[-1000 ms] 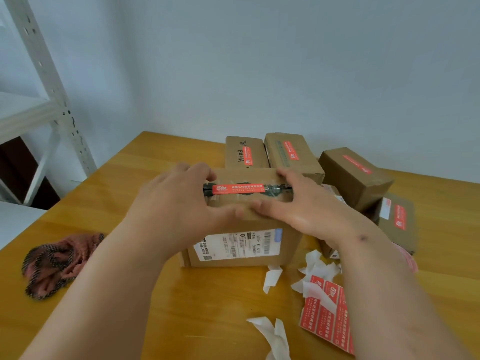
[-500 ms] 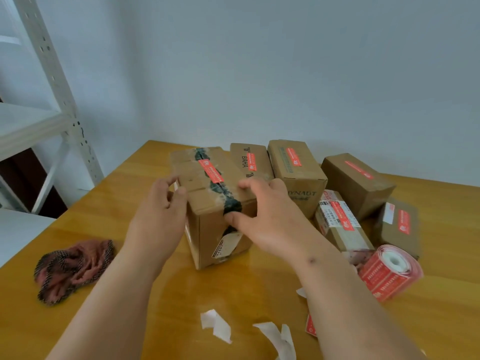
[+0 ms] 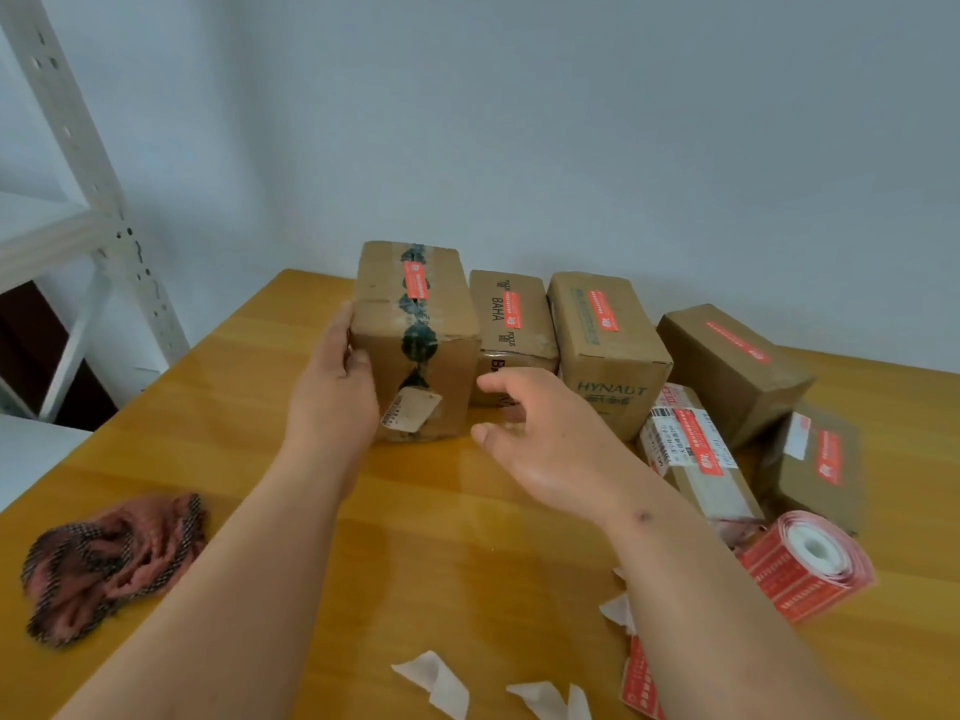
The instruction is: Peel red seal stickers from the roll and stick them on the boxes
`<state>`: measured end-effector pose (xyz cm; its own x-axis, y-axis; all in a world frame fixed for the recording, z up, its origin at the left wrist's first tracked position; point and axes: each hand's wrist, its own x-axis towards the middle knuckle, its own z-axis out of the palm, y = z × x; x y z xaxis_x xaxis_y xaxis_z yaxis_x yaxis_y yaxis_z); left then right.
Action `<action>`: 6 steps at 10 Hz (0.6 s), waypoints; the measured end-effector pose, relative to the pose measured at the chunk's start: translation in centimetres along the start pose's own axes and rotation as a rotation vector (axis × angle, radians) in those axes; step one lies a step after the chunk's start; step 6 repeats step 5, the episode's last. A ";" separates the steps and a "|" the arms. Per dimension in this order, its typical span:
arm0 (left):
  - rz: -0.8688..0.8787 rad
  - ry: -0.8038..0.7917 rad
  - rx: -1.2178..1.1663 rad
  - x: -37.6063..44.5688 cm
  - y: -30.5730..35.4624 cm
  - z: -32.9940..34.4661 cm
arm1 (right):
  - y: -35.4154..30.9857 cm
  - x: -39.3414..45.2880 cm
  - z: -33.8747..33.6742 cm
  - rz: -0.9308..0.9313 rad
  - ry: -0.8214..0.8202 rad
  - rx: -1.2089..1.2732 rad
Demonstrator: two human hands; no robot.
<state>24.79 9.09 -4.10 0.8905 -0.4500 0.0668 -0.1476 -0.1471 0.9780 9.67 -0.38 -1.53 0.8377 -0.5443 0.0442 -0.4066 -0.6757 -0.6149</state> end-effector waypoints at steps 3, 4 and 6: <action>-0.148 -0.056 0.126 1.5 1.4 1.4 | 1.0 -3.0 -4.2 0.027 0.065 0.019; -0.074 0.053 0.245 0.2 1.8 2.5 | 0.1 -5.6 -7.8 -0.018 0.113 0.047; 0.043 0.151 0.312 -2.4 2.9 3.4 | -2.7 -10.2 -12.8 -0.145 0.297 0.133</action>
